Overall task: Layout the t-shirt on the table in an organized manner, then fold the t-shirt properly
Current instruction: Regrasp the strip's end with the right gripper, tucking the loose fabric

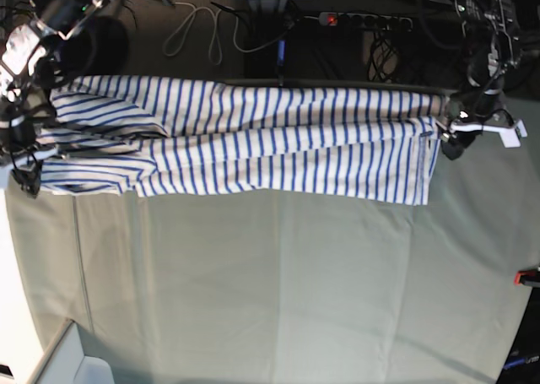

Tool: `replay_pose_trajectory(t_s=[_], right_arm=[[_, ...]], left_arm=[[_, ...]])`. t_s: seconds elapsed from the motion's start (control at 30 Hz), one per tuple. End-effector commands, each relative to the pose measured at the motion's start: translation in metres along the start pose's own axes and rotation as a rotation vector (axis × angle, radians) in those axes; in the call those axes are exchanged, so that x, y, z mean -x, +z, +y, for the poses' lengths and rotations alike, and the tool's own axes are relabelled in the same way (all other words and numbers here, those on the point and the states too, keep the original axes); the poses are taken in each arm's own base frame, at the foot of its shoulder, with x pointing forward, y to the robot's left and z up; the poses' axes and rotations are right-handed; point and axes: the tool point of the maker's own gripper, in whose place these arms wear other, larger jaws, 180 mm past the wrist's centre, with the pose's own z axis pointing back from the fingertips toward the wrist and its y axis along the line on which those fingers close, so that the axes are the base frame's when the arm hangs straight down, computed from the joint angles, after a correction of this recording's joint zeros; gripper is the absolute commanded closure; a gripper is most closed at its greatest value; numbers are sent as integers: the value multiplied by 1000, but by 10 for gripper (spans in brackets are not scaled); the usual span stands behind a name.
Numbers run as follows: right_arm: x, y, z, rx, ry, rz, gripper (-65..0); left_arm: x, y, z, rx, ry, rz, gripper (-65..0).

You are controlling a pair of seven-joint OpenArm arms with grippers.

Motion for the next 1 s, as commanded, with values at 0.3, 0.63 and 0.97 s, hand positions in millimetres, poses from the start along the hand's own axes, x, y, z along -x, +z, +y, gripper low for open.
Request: replay_pose_trajectory(t_s=[0.3,0.63,0.97], right_arm=[[-1,55,-9,17,-29,-66,0],[21,72,-15,42,-49,-22,0],[67,68,-14,36,-135,75,0]], left_arm=[[-14,1,-3,18,-8,-38,-420],[-16,2,-5,22,-9,-42,-420],[-21,3,-10,36,-13,-56,-421]])
